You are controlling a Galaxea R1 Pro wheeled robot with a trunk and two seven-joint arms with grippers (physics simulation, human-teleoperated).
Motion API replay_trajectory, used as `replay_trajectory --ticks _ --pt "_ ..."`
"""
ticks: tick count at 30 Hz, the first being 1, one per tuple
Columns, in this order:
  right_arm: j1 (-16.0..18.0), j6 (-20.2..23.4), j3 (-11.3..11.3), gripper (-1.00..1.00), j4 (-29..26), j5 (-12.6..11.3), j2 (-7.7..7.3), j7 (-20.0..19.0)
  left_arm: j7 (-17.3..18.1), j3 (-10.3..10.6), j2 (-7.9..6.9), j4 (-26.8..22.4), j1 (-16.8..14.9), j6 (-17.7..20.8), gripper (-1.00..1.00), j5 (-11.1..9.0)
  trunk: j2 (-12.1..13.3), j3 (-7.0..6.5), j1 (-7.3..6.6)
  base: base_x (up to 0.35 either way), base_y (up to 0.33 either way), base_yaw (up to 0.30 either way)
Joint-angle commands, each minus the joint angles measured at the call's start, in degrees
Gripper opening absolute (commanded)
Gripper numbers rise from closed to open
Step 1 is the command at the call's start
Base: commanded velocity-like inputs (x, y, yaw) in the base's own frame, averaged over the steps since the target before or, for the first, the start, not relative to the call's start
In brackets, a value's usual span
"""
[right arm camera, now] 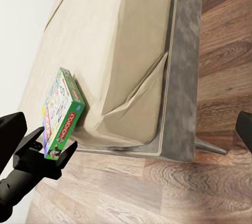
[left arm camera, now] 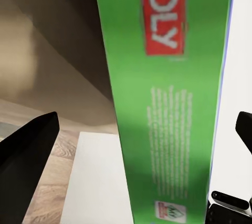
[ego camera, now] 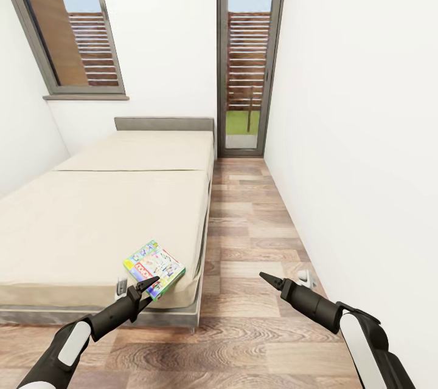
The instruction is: Put all the toys in the child's room - the three board games (two on the bed and one on the table), the two jigsaw puzzles on the table, and the tennis ball on the table - inside the toy box on the table in the child's room.
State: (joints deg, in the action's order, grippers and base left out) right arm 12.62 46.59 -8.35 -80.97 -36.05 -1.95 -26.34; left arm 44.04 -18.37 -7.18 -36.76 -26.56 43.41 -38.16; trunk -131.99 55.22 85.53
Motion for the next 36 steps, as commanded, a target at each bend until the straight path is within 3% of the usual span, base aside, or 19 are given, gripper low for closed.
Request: replay_trajectory --ticks 1,5,6,22,36 --pt "0.04 0.33 -0.09 1.00 -0.02 0.01 0.01 -0.20 0.16 -0.17 0.06 0.02 -1.49 -0.26 1.00 -1.04 -0.02 0.04 0.00 0.000 0.000 0.000" --pt "0.04 0.34 -0.09 1.00 -0.05 0.05 0.01 -0.20 0.17 -0.17 0.06 0.02 -1.48 -0.26 1.00 -1.04 -0.02 0.04 0.00 0.000 0.000 0.000" --pt "0.04 0.34 -0.09 1.00 -0.05 0.06 -0.01 -0.20 0.17 -0.17 0.06 0.02 -1.48 -0.26 -1.00 -1.04 -0.02 0.04 0.00 0.000 0.000 0.000" --pt "0.04 0.34 -0.09 1.00 -0.06 0.01 -0.07 -0.20 0.25 -0.20 0.06 0.02 -1.48 -0.20 -1.00 -1.09 -0.02 0.04 0.00 0.000 0.000 0.000" --pt "0.04 0.34 -0.09 1.00 -0.06 0.01 -0.06 -0.20 0.26 -0.09 0.03 0.02 -1.48 -0.08 -1.00 -1.04 5.60 -2.47 -3.08 0.000 0.000 0.000"
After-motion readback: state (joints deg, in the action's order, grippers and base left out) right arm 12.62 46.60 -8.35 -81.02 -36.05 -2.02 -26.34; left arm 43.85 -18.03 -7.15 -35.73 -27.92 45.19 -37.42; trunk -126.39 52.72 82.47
